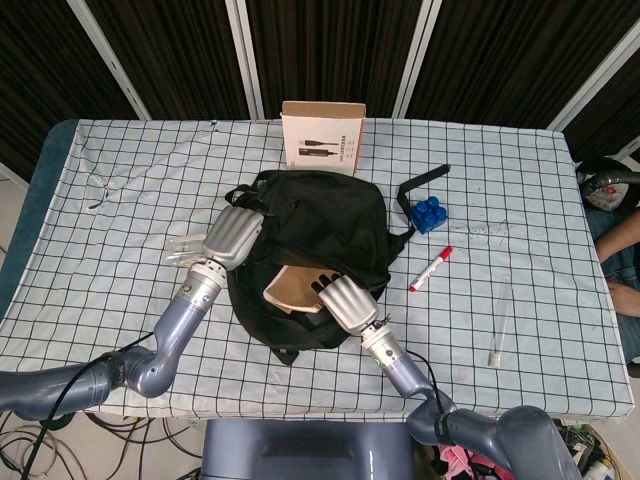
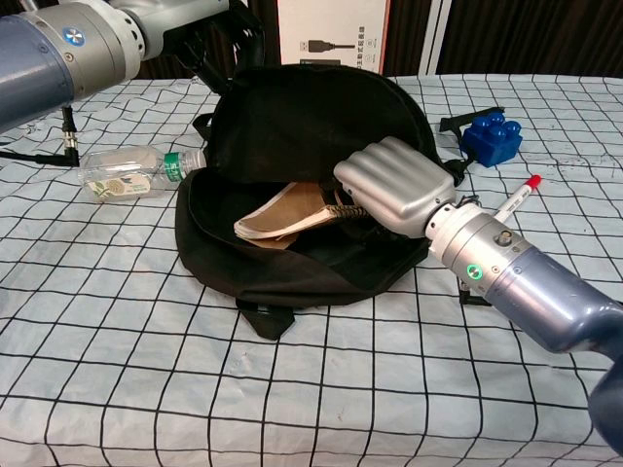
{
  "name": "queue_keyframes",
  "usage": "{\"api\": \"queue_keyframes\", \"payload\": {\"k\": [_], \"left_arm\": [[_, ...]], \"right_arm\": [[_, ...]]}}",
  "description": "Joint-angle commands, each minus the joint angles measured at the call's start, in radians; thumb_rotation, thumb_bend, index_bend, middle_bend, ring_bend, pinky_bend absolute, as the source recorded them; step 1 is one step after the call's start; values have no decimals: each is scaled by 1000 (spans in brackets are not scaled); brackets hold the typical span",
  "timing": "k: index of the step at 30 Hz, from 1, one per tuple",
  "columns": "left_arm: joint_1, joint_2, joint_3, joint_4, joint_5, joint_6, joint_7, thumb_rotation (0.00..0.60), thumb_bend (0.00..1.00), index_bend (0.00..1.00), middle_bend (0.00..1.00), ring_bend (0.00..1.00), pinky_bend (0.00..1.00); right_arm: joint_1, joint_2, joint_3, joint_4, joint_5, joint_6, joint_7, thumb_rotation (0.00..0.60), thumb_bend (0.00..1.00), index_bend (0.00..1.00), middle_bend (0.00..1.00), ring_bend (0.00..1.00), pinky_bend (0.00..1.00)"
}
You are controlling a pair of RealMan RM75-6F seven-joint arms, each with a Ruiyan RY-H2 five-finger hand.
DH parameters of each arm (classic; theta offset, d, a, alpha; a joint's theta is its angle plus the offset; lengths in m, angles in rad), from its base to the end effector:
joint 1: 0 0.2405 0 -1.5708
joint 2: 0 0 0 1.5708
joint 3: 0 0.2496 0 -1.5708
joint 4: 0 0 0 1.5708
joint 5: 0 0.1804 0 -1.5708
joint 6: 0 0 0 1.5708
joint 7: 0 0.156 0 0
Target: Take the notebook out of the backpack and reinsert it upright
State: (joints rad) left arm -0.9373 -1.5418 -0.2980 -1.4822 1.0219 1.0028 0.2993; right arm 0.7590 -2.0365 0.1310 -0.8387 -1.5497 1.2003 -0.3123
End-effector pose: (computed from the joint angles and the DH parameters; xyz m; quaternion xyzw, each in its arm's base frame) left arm -0.0583 0.3881 0.0375 -0.7071 -0.3533 -0.4667 0.3967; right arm -0.1010 -0.3258 -0.0810 0.7689 -0.1595 0.4389 0.4367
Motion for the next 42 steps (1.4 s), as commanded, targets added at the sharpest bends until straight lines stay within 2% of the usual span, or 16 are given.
{"api": "queue_keyframes", "payload": {"k": [1, 34, 42], "left_arm": [[-1, -1, 0, 2, 1, -1, 1, 600, 420, 597, 631, 264, 152], [-1, -5, -3, 11, -1, 2, 11, 600, 420, 601, 633, 264, 152], [1, -4, -12, 36, -11, 4, 4, 600, 420, 601, 633, 264, 152]], "right_arm": [[0, 0, 1, 1, 2, -2, 2, 600, 511, 726, 620, 682, 623], [-4, 3, 11, -24, -2, 21, 0, 600, 511, 726, 621, 682, 623], [-17, 45, 39, -115, 6, 62, 61, 600, 511, 728, 625, 681, 623]]}}
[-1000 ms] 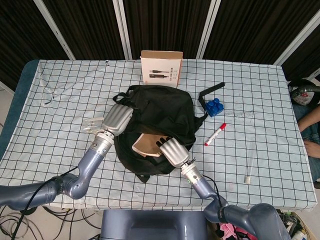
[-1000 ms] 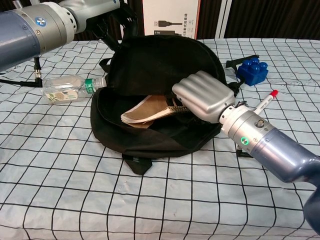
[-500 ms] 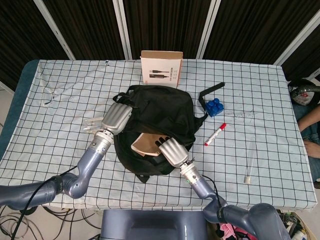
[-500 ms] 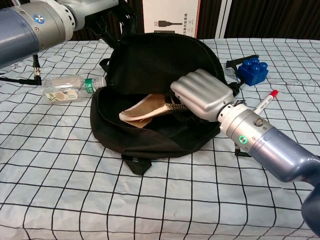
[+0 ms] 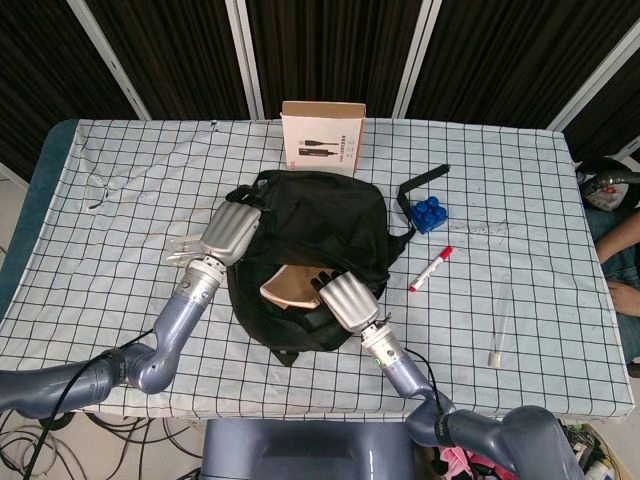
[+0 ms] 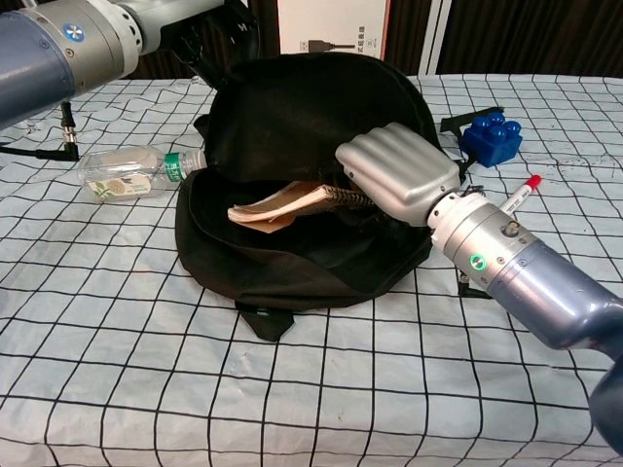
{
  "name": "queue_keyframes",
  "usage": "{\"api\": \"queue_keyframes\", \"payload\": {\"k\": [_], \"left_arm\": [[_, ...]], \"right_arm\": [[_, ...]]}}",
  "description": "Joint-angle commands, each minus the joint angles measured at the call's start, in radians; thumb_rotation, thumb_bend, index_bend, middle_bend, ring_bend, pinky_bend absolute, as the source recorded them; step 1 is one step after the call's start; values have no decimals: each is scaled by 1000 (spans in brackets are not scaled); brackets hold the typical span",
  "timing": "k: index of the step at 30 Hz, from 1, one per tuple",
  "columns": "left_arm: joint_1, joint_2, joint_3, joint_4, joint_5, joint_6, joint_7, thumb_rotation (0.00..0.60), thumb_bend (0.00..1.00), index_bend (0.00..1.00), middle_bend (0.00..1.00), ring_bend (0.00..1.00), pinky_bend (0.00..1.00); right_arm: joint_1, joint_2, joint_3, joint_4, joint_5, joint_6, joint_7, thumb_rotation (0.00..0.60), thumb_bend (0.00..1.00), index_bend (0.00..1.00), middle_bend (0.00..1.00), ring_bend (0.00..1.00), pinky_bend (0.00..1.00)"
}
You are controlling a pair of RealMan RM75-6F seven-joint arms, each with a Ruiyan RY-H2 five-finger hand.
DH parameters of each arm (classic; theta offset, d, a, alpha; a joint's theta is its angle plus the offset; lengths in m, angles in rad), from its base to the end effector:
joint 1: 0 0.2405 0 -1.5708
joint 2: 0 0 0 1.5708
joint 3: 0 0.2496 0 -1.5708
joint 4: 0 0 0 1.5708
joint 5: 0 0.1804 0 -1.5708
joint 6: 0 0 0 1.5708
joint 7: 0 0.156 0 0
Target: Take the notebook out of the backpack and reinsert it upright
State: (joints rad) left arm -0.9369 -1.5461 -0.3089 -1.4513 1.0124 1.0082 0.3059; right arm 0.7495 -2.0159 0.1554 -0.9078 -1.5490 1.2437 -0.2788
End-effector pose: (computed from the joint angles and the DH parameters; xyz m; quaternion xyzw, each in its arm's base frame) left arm -0.0626 0.3952 0.0418 -0.6991 -0.3502 -0.4665 0.4134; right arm -0.0932 -0.3241 -0.0688 0.7435 -0.1852 0.4770 0.4304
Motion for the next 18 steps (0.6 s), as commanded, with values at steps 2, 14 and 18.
{"api": "queue_keyframes", "payload": {"k": [2, 14, 18], "left_arm": [[1, 1, -3, 9, -3, -2, -5, 600, 421, 601, 633, 264, 152], [-2, -13, -7, 48, -8, -5, -13, 600, 421, 601, 633, 264, 152], [1, -13, -11, 58, -9, -2, -20, 600, 420, 601, 633, 264, 152]], "right_arm": [[-12, 42, 26, -80, 12, 25, 38, 600, 511, 728, 625, 681, 623], [-68, 173, -1, -324, -20, 85, 38, 600, 511, 737, 626, 682, 623], [-104, 215, -23, -384, -45, 135, 33, 600, 510, 737, 626, 681, 623]]}}
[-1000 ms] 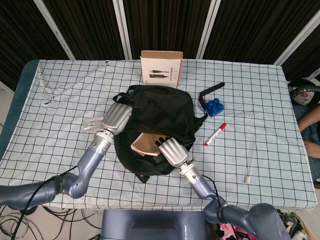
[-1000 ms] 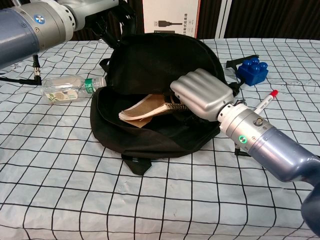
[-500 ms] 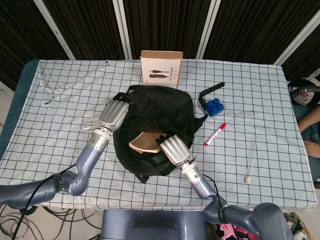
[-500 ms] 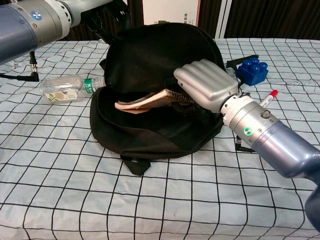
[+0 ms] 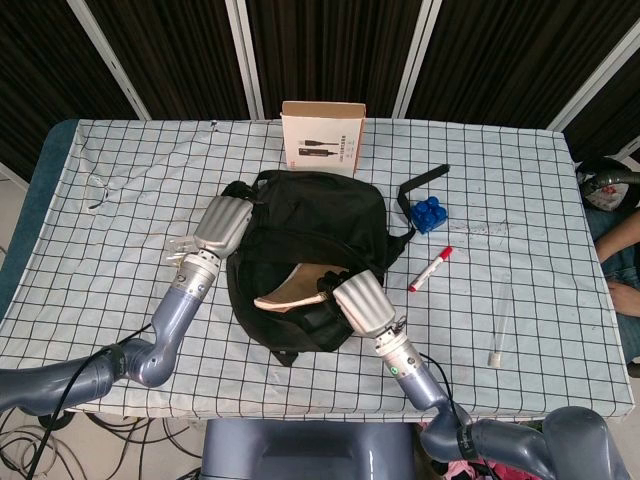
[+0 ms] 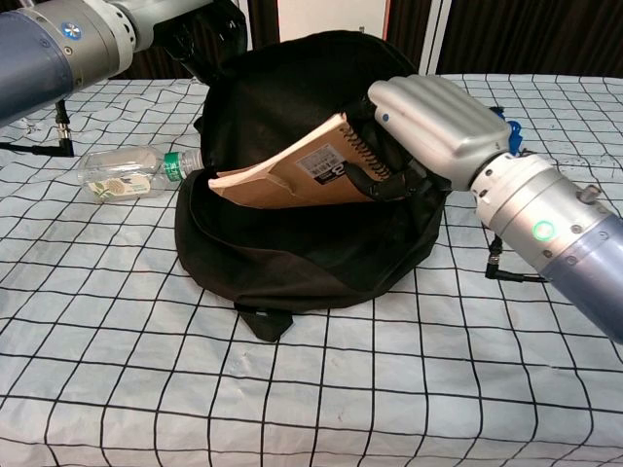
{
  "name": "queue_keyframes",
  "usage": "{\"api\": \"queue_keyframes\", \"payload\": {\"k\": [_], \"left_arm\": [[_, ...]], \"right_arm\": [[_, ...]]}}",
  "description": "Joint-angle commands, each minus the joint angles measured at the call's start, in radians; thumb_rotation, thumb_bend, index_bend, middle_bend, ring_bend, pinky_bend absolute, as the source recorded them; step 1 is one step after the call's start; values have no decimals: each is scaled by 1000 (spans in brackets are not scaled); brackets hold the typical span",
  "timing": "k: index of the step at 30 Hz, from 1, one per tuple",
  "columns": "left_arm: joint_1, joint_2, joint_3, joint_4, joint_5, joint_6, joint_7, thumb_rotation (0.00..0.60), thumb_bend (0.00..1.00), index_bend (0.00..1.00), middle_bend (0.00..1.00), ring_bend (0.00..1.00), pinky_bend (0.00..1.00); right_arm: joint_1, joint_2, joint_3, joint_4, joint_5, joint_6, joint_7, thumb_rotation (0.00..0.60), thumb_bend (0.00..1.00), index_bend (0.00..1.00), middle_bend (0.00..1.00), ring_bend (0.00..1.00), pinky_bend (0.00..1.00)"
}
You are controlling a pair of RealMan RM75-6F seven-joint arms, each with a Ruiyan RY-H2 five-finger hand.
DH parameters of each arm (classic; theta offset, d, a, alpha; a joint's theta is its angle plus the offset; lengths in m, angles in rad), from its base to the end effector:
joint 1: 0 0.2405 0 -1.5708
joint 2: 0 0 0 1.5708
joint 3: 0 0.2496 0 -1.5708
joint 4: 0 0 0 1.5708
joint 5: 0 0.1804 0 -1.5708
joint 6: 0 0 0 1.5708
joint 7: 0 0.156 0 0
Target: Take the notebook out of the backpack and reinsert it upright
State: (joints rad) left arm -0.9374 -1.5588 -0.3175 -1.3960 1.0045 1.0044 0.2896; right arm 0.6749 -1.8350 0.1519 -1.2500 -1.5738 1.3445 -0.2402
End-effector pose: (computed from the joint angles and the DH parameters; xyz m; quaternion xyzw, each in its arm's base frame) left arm -0.0701 0.4044 0.0442 -0.6888 -0.3532 -0.4654 0.4292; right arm -0.0892 -0.3035 -0.0153 0.6961 -0.2350 0.5524 0.3939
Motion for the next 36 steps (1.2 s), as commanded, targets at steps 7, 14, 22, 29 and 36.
{"api": "queue_keyframes", "payload": {"k": [7, 14, 22, 29, 36], "left_arm": [[3, 0, -12, 27, -15, -7, -19, 600, 420, 601, 633, 264, 152], [-1, -20, 0, 50, -13, -21, -21, 600, 420, 601, 633, 264, 152], [-11, -45, 1, 80, -2, -20, -16, 600, 421, 601, 633, 264, 152], [-7, -55, 12, 90, -5, -26, -7, 600, 420, 600, 633, 264, 152], [11, -33, 27, 41, 21, -20, -15, 600, 421, 600, 632, 264, 152]], "right_arm": [[-101, 139, -50, -139, -39, 104, 38, 600, 511, 737, 626, 681, 623], [-163, 236, 1, -220, 17, 174, 193, 600, 511, 737, 625, 681, 623], [-228, 347, 41, -320, 37, 244, 272, 600, 511, 737, 626, 681, 623], [-289, 434, 76, -395, 34, 327, 315, 600, 511, 737, 626, 681, 623], [-319, 535, 167, -419, 102, 359, 315, 600, 510, 736, 626, 682, 623]]}}
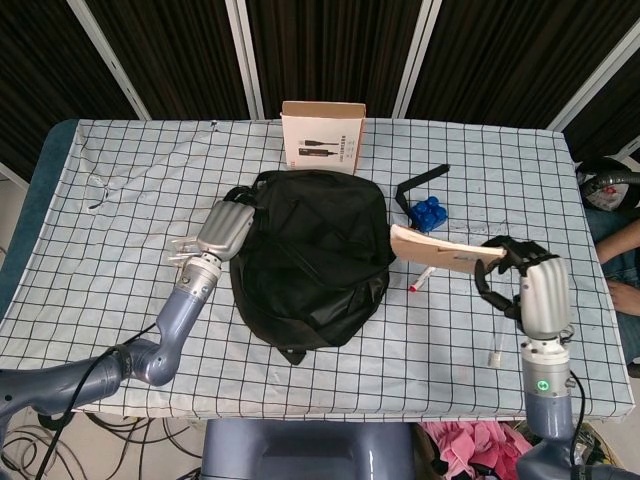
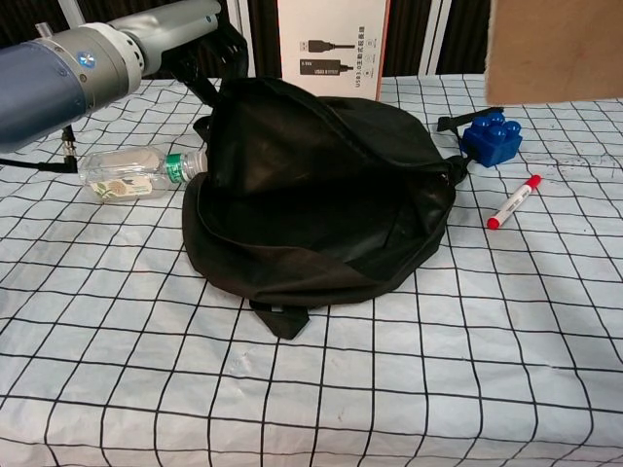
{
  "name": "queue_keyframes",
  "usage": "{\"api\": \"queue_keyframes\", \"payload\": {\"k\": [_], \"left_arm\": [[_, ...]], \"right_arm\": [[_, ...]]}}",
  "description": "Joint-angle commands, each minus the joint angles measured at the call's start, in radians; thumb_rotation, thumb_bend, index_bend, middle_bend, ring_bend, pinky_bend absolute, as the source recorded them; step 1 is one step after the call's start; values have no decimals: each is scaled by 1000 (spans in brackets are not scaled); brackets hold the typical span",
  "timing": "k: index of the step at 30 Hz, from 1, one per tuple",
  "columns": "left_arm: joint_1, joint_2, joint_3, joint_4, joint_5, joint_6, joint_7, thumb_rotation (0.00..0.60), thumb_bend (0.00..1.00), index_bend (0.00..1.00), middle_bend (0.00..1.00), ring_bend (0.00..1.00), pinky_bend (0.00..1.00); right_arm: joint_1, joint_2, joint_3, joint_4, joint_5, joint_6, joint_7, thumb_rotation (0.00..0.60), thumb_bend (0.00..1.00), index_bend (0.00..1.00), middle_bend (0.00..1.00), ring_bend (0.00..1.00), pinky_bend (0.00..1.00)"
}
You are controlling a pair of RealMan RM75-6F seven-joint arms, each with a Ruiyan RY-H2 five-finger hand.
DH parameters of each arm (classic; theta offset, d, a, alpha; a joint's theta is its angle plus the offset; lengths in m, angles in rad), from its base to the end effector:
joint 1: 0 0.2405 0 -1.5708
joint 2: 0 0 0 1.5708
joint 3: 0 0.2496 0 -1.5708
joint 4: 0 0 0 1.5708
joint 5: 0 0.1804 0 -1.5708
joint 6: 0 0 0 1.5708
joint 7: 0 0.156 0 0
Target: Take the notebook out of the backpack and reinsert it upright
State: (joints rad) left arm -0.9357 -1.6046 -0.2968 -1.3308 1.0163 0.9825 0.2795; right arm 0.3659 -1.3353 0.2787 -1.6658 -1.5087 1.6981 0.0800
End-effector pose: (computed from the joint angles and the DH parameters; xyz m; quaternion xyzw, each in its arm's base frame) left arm -0.0788 0.4046 0.0276 -0.6978 -0.3563 -0.4490 0.4295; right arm -0.1770 -0.2742 0.1884 0.4653 -0.2935 0.6791 0.4860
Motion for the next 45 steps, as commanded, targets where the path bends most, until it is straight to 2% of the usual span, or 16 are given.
{"api": "queue_keyframes", "payload": {"k": [1, 5, 8, 11, 14, 17, 21, 26, 32, 38, 45], "left_arm": [[13, 19, 9, -39, 12, 2, -8, 600, 421, 600, 632, 264, 152], [30, 61, 24, -122, 30, 5, -4, 600, 417, 594, 624, 264, 150], [40, 99, 34, -189, 32, -4, 3, 600, 380, 541, 566, 247, 130], [47, 153, 52, -256, 34, -29, 17, 600, 244, 381, 386, 141, 49], [53, 255, 86, -367, 2, -98, 44, 600, 96, 240, 212, 22, 0], [58, 366, 102, -483, -55, -157, 43, 600, 31, 186, 133, 0, 0], [69, 495, 105, -589, -100, -209, 0, 600, 8, 173, 117, 0, 0], [108, 578, 93, -633, -72, -175, -59, 600, 8, 178, 122, 0, 0], [164, 596, 79, -601, 12, -87, -129, 600, 9, 190, 125, 0, 0], [174, 589, 73, -543, 25, -77, -167, 600, 11, 194, 125, 0, 0], [174, 570, 73, -501, 33, -79, -185, 600, 12, 224, 128, 0, 0]], "right_arm": [[-9, 43, 52, 2, 49, 0, -8, 600, 511, 737, 626, 682, 623], [20, 63, 87, 50, 97, -61, -40, 600, 511, 737, 626, 682, 623], [55, 56, 96, 90, 116, -118, -73, 600, 511, 737, 626, 682, 623], [94, 39, 100, 137, 122, -165, -107, 600, 511, 737, 626, 682, 623], [139, 14, 106, 188, 129, -215, -143, 600, 511, 737, 626, 682, 623], [183, -16, 121, 229, 150, -260, -163, 600, 512, 736, 625, 682, 623], [244, -52, 140, 269, 172, -315, -196, 600, 511, 737, 626, 682, 623], [313, -108, 155, 287, 196, -372, -217, 600, 511, 737, 626, 682, 623], [400, -230, 126, 352, 179, -409, -283, 600, 511, 737, 626, 682, 623], [467, -362, 88, 458, 131, -400, -362, 600, 512, 737, 626, 681, 623], [514, -469, 58, 609, 90, -380, -415, 600, 511, 737, 616, 673, 622]]}}
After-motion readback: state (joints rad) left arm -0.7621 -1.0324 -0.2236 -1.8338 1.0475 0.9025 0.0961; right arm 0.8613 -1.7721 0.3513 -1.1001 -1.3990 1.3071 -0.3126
